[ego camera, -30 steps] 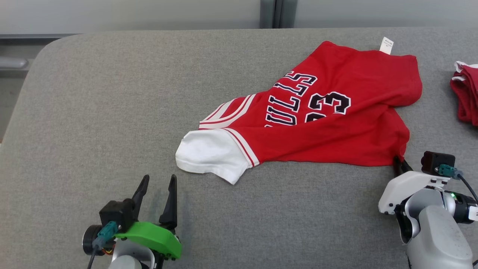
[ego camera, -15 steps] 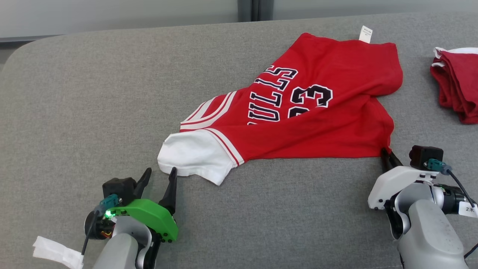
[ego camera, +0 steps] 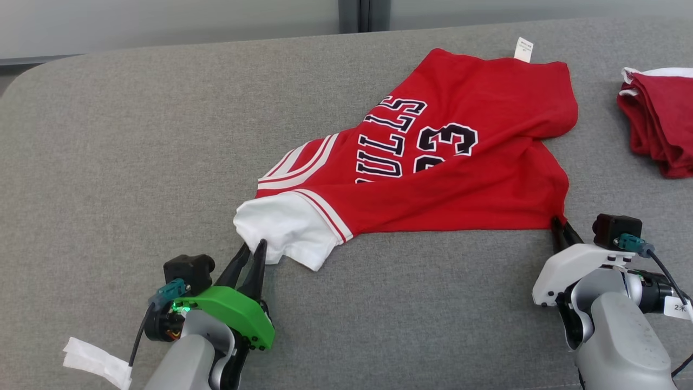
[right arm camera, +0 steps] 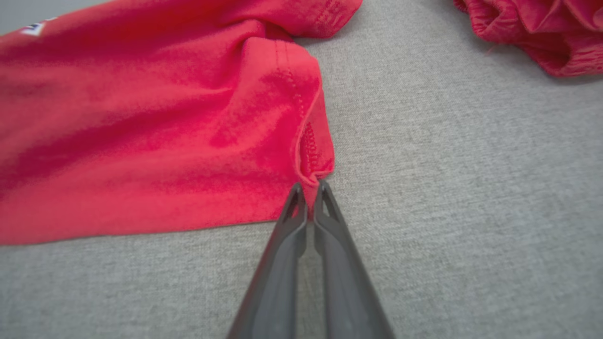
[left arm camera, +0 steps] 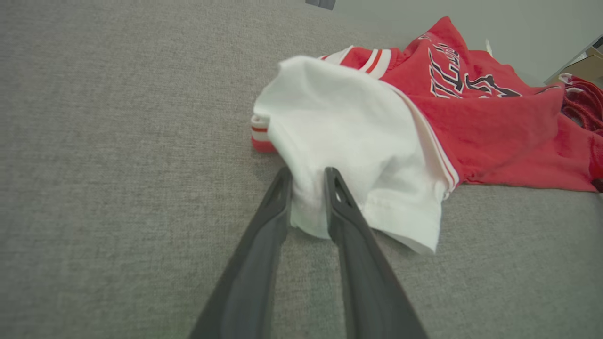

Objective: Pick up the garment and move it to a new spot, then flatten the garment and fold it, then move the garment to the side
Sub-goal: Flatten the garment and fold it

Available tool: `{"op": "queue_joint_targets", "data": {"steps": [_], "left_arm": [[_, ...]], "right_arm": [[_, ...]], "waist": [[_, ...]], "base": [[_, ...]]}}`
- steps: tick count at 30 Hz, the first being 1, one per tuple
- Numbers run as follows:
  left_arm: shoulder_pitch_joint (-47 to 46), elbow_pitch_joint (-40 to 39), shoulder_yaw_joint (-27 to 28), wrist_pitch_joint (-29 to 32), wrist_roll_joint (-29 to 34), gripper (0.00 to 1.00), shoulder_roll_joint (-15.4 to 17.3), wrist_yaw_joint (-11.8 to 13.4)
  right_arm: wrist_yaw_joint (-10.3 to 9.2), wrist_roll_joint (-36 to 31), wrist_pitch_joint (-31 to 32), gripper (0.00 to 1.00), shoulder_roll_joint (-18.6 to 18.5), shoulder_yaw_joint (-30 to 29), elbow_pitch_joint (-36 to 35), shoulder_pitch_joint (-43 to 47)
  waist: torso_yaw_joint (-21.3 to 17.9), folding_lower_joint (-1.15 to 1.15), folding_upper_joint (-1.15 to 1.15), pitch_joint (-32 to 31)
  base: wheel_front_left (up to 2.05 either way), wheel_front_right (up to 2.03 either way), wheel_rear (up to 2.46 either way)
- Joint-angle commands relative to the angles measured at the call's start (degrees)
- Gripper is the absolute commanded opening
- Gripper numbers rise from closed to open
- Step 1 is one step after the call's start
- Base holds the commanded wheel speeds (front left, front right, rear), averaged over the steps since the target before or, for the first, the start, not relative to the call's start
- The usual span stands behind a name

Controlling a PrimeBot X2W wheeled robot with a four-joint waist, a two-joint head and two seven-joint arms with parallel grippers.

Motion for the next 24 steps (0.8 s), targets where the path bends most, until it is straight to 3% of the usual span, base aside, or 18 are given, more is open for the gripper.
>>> {"op": "queue_joint_targets", "data": {"steps": [1,7,9,18,24], "left_arm": [[-0.6,-0.2,-0.3,-0.4,-0.5,0.29,0.7,-0.1],[0.6,-0.7,-1.1,-1.1,-1.6,0.11,1.4,-0.1],[1.0,-1.3,-0.9,-1.7,-1.9,0.0,1.6,-0.1],[3.6,-9.4,1.0,-3.9,-1.3,0.0,3.7,1.0],[6.3,-22.1,2.8,-4.3,-0.5,0.0,6.2,2.9]], "right_arm": [[-0.09,0.3,-0.4,0.0,-0.2,0.1,0.2,0.5],[-0.09,0.6,-0.7,0.0,-0.2,0.6,0.3,0.3],[-0.09,0.7,-1.2,0.0,-0.2,0.7,0.1,0.1],[-0.09,3.3,-5.1,0.0,-0.2,1.6,-3.7,0.4],[-0.09,6.2,-7.5,0.0,-0.2,3.3,-14.2,2.6]], "waist": [[0.1,0.0,0.0,0.0],[0.2,0.0,0.0,0.2],[0.2,0.0,0.0,0.3],[0.2,0.0,0.0,-1.8],[-0.2,0.0,0.0,-6.0]], "base": [[0.0,0.0,0.0],[0.0,0.0,0.0],[0.0,0.0,0.0],[0.0,0.0,0.0],[0.0,0.0,0.0]]}}
